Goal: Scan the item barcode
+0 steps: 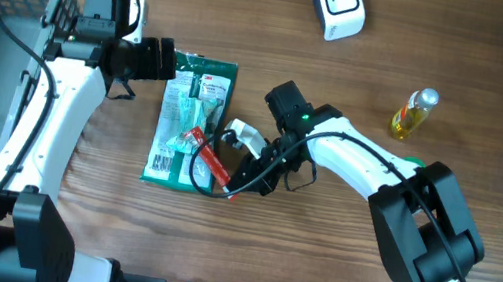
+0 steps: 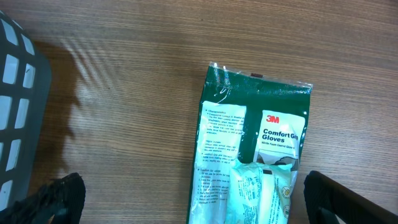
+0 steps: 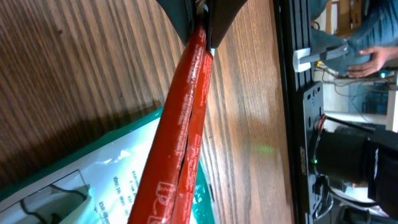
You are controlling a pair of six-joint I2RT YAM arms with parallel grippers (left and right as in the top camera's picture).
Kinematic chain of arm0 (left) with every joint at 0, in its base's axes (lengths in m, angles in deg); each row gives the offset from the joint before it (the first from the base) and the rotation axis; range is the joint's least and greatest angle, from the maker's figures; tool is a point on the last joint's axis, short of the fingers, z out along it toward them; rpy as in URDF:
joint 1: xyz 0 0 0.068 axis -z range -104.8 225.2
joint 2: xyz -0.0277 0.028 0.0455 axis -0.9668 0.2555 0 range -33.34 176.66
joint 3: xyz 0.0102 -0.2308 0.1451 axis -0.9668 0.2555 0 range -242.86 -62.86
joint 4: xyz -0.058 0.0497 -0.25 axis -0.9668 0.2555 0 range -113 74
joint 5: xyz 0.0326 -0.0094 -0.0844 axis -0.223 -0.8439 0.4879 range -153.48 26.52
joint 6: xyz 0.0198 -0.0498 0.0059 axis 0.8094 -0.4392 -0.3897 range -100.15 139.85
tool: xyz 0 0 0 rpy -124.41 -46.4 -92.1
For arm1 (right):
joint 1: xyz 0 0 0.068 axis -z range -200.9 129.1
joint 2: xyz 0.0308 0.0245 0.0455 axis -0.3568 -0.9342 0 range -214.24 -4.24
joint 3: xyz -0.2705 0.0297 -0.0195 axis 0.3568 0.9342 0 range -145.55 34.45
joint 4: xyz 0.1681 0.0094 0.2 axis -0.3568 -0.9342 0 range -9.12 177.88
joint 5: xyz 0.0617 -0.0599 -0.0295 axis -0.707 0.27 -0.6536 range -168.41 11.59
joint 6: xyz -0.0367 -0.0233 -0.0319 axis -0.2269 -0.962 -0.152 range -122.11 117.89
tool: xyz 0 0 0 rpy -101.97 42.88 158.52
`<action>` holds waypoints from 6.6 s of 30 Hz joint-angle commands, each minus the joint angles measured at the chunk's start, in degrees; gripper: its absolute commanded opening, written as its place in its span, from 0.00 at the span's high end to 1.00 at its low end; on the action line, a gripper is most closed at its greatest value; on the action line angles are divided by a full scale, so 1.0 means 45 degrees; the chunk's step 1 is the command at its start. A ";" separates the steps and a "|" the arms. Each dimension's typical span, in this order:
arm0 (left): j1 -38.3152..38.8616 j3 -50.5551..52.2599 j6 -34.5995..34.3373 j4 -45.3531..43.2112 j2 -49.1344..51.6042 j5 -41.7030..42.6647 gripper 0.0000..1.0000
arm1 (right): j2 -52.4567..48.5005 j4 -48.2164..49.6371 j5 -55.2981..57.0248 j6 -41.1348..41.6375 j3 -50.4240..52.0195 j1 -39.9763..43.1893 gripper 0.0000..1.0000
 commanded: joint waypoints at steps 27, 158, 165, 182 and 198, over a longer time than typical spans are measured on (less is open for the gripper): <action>-0.0044 -0.0087 0.0204 -0.0039 -0.0049 0.0102 0.00 | 0.0306 -0.4862 -0.0257 -0.4041 -0.0831 0.0029 0.96; -0.0044 -0.0087 0.0204 -0.0034 -0.0049 0.0102 0.00 | 0.1991 -0.3225 1.4727 0.9962 -0.0860 0.4109 0.50; -0.0044 -0.0087 0.0204 -0.0034 -0.0049 0.0102 0.00 | 0.1991 -0.1156 0.9544 0.9952 -0.0860 0.4104 0.42; -0.0044 -0.0087 0.0204 -0.0039 -0.0049 0.0102 0.00 | 0.1957 -0.0787 0.8636 1.1001 -0.0816 0.3400 0.46; -0.0044 -0.0087 0.0204 -0.0039 -0.0049 0.0102 0.00 | 0.1724 -0.1054 1.0870 1.1079 -0.0811 0.3405 0.96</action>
